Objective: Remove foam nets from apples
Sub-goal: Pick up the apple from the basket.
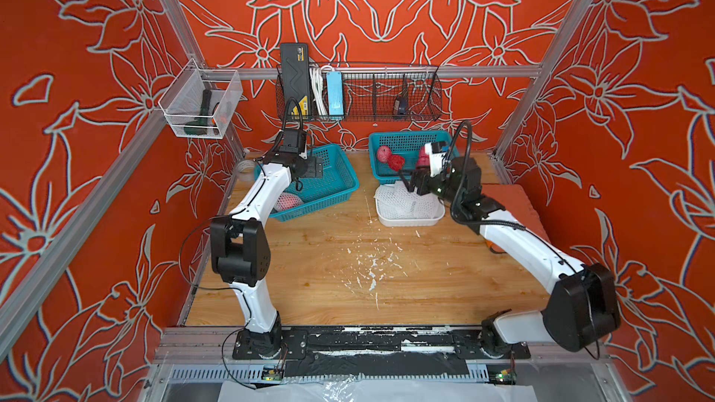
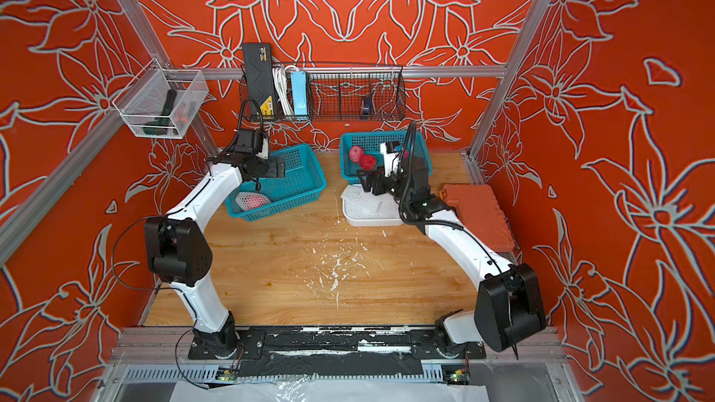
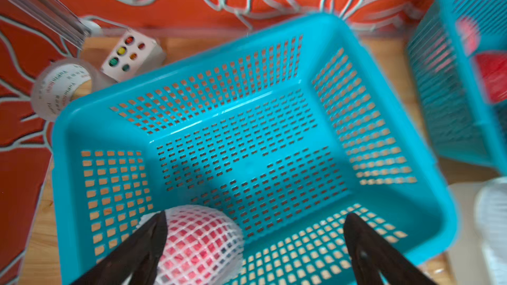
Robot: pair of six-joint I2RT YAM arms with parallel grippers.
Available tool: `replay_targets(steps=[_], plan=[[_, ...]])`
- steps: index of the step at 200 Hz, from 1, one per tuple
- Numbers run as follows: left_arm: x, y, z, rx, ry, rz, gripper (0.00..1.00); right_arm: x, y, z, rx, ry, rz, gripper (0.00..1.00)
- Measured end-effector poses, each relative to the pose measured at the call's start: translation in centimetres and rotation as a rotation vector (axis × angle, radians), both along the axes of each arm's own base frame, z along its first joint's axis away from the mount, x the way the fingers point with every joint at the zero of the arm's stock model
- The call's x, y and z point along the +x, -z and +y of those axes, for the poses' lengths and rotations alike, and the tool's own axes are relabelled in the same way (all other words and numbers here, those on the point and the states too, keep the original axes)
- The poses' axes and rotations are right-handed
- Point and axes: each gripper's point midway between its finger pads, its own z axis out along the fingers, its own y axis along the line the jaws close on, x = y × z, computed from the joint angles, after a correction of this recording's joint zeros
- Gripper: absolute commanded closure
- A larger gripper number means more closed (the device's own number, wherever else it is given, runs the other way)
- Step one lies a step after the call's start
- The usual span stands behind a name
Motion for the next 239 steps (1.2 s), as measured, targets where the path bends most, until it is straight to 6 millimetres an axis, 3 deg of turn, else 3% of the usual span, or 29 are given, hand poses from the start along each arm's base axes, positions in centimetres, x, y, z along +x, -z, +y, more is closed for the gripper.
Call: replay_targets(steps=[18, 42, 62, 113, 169, 213, 239], plan=[[0.6, 2.6, 0.8, 0.022, 0.032, 0.091, 0.02, -3.4, 3.6, 1.5, -0.004, -0.059, 0.04, 0.18], [0.5, 5.8, 2.1, 0.043, 0.052, 0.21, 0.02, -6.5, 7.6, 2.0, -0.039, -0.102, 0.09, 0.18], [0.3, 6.9, 3.2, 0.071, 0.043, 0.274, 0.02, -7.4, 9.6, 1.9, -0.07, -0.11, 0.1, 0.18], [-0.5, 6.7, 4.3, 0.119, 0.001, 0.348, 0.02, -7.5, 13.6, 2.7, -0.114, -0.125, 0.137, 0.18], [-3.3, 8.7, 5.7, 0.187, -0.051, 0.47, 0.02, -7.3, 13.2, 3.1, -0.115, -0.136, 0.101, 0.18], [-3.8, 9.5, 6.1, 0.196, -0.085, 0.493, 0.02, -7.2, 12.9, 3.1, -0.108, -0.135, 0.089, 0.17], [-4.8, 11.0, 6.3, 0.2, -0.1, 0.532, 0.02, -7.2, 12.8, 3.1, -0.107, -0.135, 0.087, 0.17]])
